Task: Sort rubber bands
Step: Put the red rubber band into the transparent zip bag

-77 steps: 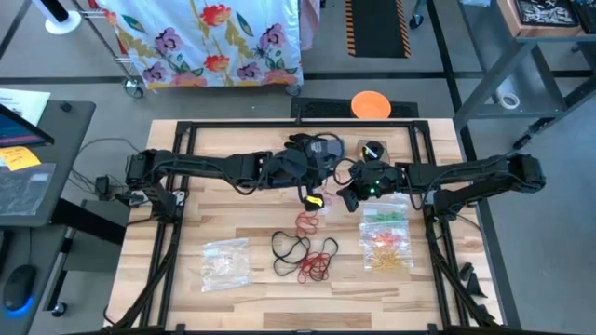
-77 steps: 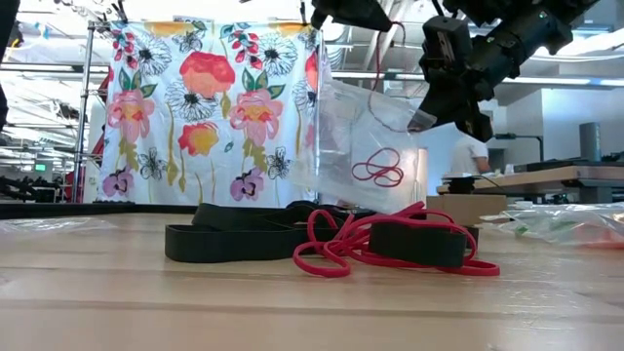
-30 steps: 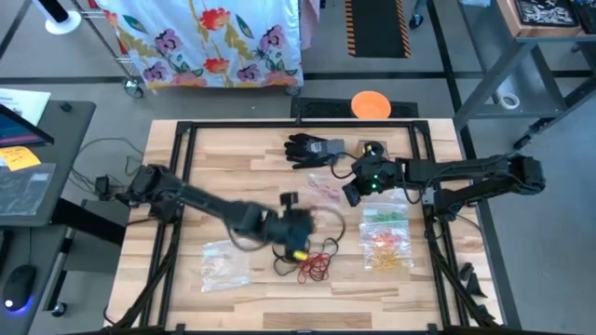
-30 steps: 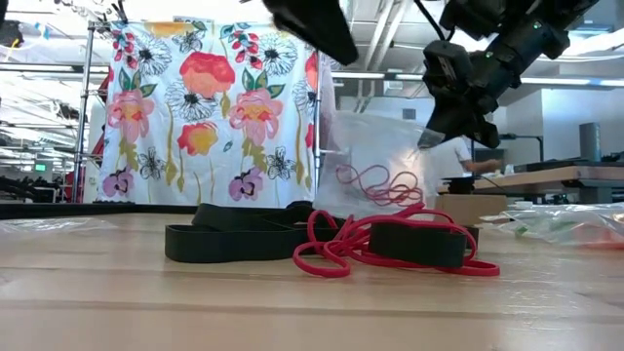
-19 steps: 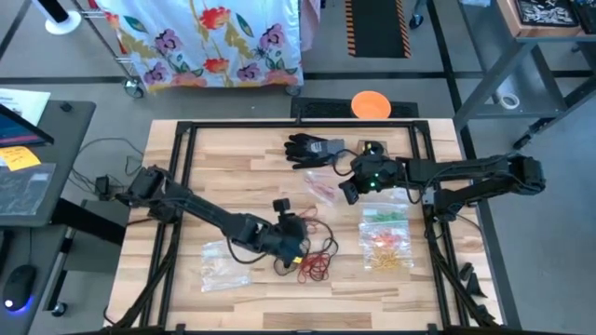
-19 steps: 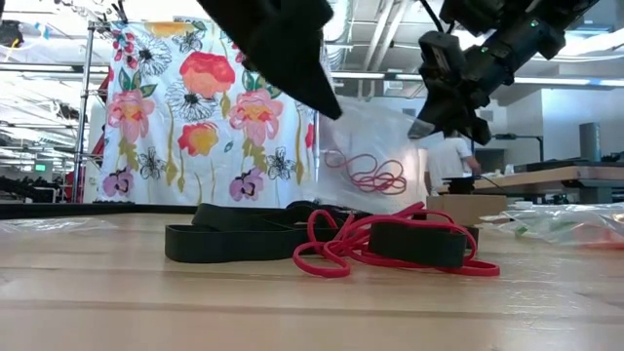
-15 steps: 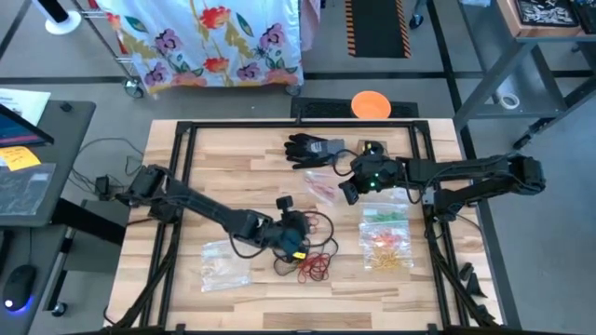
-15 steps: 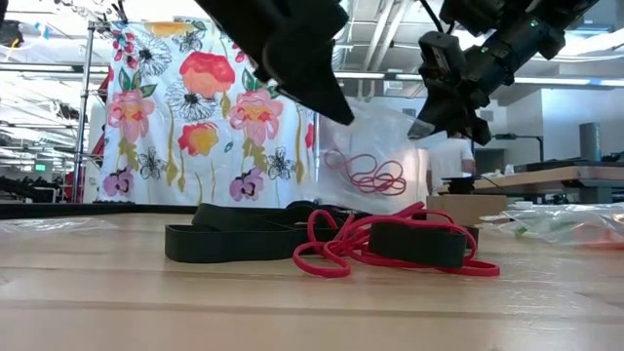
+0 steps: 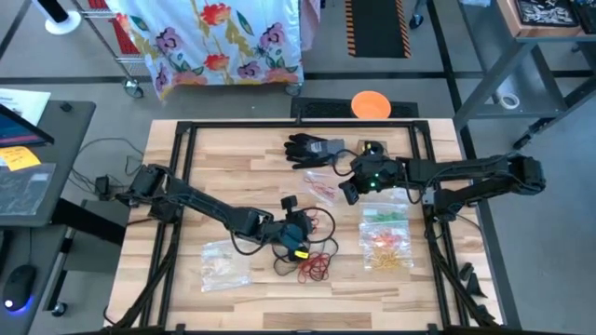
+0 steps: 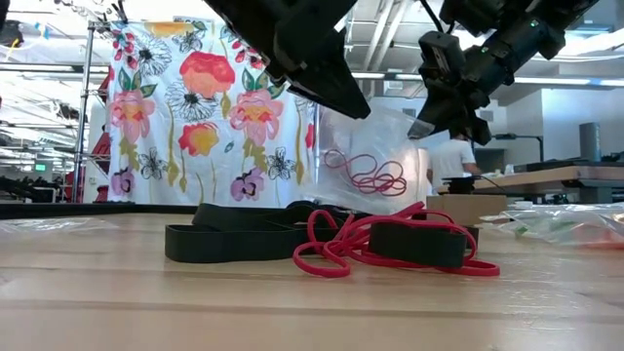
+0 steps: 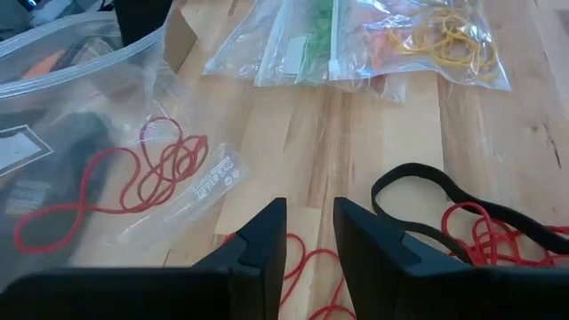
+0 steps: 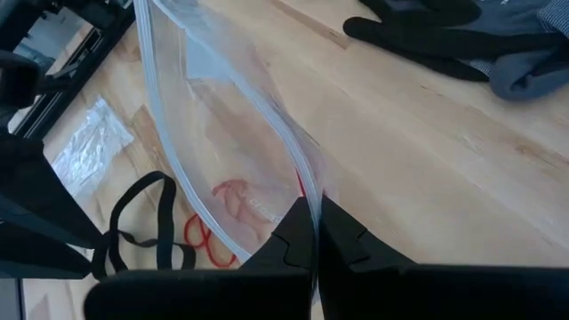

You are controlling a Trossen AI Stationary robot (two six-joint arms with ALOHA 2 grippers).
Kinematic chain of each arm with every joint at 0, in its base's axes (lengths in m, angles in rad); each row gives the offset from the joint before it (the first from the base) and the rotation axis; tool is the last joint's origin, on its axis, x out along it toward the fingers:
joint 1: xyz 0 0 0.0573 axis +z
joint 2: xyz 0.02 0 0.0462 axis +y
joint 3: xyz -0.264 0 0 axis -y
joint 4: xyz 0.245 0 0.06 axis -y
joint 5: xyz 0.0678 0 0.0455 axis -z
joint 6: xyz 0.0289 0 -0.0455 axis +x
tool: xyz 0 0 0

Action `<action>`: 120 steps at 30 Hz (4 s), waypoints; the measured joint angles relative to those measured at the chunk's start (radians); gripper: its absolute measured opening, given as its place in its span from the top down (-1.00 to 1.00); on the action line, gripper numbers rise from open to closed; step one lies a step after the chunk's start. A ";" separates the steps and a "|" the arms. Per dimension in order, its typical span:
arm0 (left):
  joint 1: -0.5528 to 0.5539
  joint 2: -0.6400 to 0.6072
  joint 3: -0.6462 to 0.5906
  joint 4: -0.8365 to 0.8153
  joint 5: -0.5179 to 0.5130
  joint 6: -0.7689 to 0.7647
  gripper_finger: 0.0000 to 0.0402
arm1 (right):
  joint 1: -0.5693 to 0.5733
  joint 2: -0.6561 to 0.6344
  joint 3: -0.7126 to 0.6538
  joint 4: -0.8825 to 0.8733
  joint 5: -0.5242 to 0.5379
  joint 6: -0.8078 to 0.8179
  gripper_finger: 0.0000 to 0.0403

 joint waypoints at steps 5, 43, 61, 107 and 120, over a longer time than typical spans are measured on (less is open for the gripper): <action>-0.002 0.000 0.000 -0.003 0.000 0.015 0.55 | 0.000 0.000 0.000 0.000 0.000 0.011 1.00; 0.184 0.108 -0.202 0.138 0.152 -0.119 0.55 | 0.027 0.000 0.000 -0.019 0.000 0.008 1.00; 0.173 0.033 -0.158 0.103 0.231 -0.052 0.99 | 0.030 0.000 0.000 -0.017 0.001 0.008 1.00; 0.108 -0.365 -0.528 -0.006 -0.168 -0.362 0.32 | 0.026 0.000 0.000 -0.008 0.002 0.008 1.00; 0.258 -0.174 -0.540 0.072 0.042 -0.326 0.32 | 0.028 0.000 0.000 -0.014 0.002 0.008 1.00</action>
